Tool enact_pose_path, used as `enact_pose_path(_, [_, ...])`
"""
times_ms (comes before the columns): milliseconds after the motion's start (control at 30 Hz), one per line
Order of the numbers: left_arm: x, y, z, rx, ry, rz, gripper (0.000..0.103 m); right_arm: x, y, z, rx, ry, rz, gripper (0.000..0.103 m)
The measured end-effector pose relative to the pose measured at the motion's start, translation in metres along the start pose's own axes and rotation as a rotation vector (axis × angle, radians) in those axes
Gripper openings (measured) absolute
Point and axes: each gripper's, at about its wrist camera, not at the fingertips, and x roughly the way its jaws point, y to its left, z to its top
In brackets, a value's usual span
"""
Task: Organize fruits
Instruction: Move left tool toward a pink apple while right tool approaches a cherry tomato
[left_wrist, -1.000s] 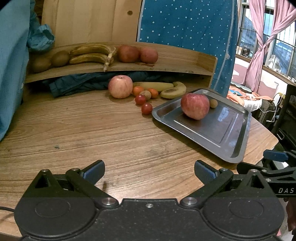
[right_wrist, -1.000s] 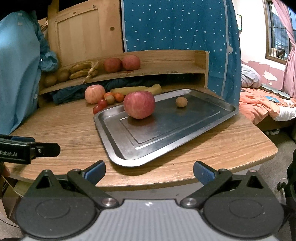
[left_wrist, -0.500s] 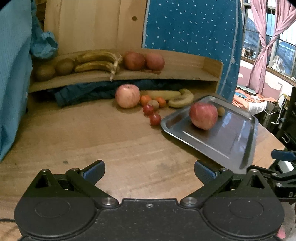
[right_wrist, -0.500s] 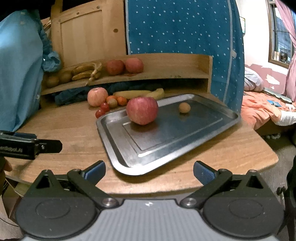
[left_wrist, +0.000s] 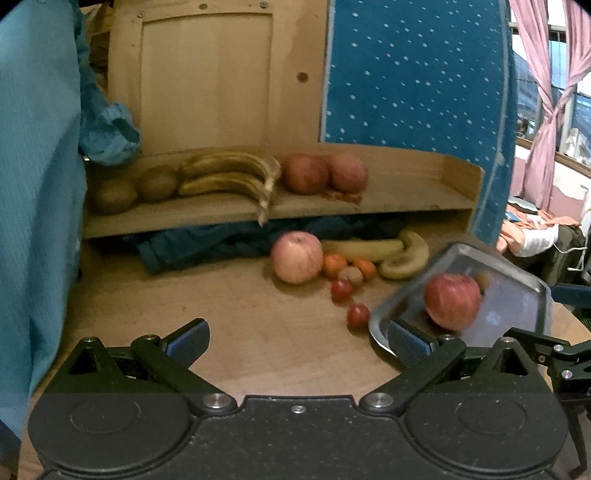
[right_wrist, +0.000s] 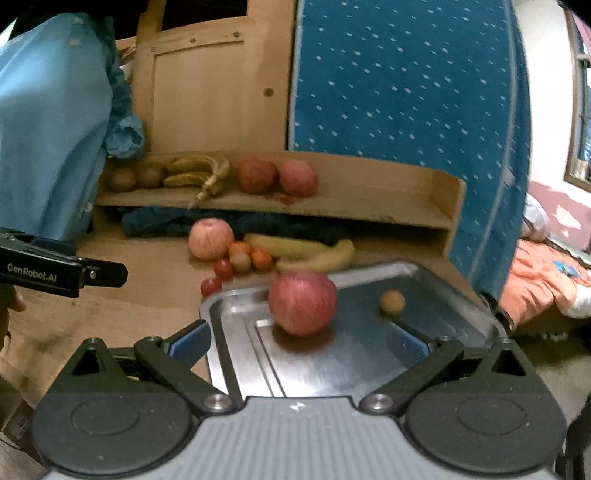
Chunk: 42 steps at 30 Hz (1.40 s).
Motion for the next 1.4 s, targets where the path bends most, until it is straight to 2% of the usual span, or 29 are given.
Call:
enact_pose_path(333, [0.043, 0.011, 0.032, 0.019, 0.028, 0.050, 0.102, 0.057, -0.006, 0.035, -0.052, -0.017, 0.087, 0.103])
enact_pose_path(533, [0.078, 0.012, 0.053, 0.051, 0.038, 0.042, 0.102, 0.095, -0.008, 0.056, -0.121, -0.010, 0.147, 0.103])
enact_pose_path(700, [0.109, 0.014, 0.064, 0.061, 0.062, 0.021, 0.102, 0.119, 0.006, 0.065, -0.200, 0.040, 0.248, 0.102])
enact_pose_path(800, [0.128, 0.017, 0.067, 0.053, 0.086, 0.002, 0.102, 0.128, 0.022, 0.064, -0.250, 0.082, 0.322, 0.097])
enact_pose_path(933, [0.145, 0.018, 0.065, 0.056, 0.118, -0.033, 0.102, 0.139, 0.040, 0.060, -0.298, 0.144, 0.375, 0.089])
enact_pose_path(1133, [0.164, 0.016, 0.065, 0.064, 0.145, -0.089, 0.102, 0.158, 0.050, 0.059, -0.324, 0.232, 0.415, 0.071])
enact_pose_path(1267, [0.174, 0.015, 0.066, 0.068, 0.156, -0.109, 0.096, 0.166, 0.051, 0.059, -0.330, 0.282, 0.432, 0.058])
enact_pose_path(1400, [0.182, 0.015, 0.067, 0.062, 0.174, -0.124, 0.090, 0.172, 0.054, 0.056, -0.348, 0.316, 0.441, 0.052])
